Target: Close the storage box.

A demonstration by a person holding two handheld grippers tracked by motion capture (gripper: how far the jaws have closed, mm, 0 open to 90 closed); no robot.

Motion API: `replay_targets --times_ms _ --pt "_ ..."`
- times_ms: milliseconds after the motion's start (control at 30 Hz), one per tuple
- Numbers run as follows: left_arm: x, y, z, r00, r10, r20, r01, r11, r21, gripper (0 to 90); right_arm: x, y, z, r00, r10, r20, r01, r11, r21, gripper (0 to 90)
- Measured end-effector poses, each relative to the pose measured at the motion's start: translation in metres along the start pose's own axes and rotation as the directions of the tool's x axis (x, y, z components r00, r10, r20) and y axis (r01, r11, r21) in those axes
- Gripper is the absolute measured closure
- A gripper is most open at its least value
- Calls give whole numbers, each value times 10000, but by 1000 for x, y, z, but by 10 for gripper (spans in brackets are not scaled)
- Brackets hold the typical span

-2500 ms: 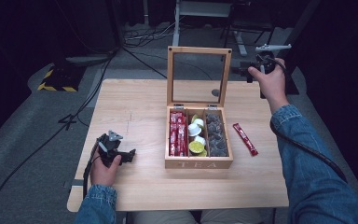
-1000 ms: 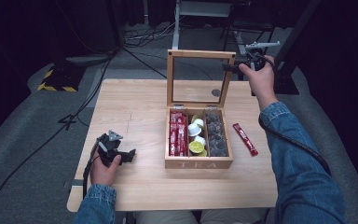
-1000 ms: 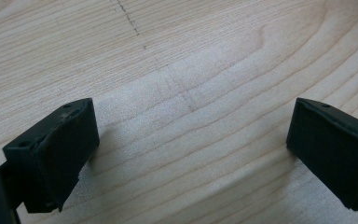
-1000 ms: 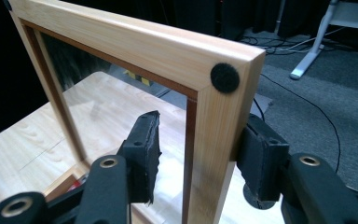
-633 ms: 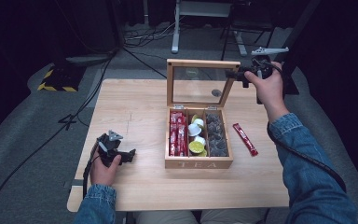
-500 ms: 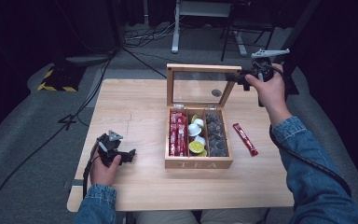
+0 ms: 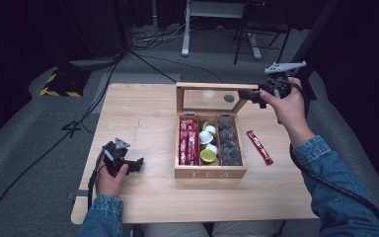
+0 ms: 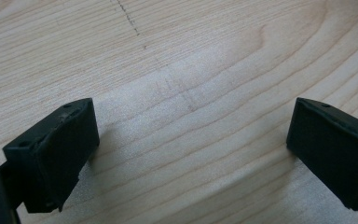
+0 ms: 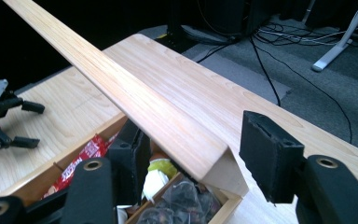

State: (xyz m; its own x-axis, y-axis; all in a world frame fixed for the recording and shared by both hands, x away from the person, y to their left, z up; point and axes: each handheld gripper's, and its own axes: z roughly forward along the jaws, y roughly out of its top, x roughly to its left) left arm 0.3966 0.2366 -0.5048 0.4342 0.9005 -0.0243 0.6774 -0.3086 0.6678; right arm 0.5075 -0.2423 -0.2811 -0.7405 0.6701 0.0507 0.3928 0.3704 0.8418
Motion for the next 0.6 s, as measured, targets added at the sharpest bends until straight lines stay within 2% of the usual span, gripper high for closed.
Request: replay_targets --times_ms 333,600 --pt "0 0 0 10000 -2 -5 2 10000 -2 25 15 -9 -9 9989 -459 98 454 9980 451 434" --pt "0 0 0 10000 -14 5 14 10000 -11 25 25 -22 -17 9976 -690 -14 689 9945 784 417"
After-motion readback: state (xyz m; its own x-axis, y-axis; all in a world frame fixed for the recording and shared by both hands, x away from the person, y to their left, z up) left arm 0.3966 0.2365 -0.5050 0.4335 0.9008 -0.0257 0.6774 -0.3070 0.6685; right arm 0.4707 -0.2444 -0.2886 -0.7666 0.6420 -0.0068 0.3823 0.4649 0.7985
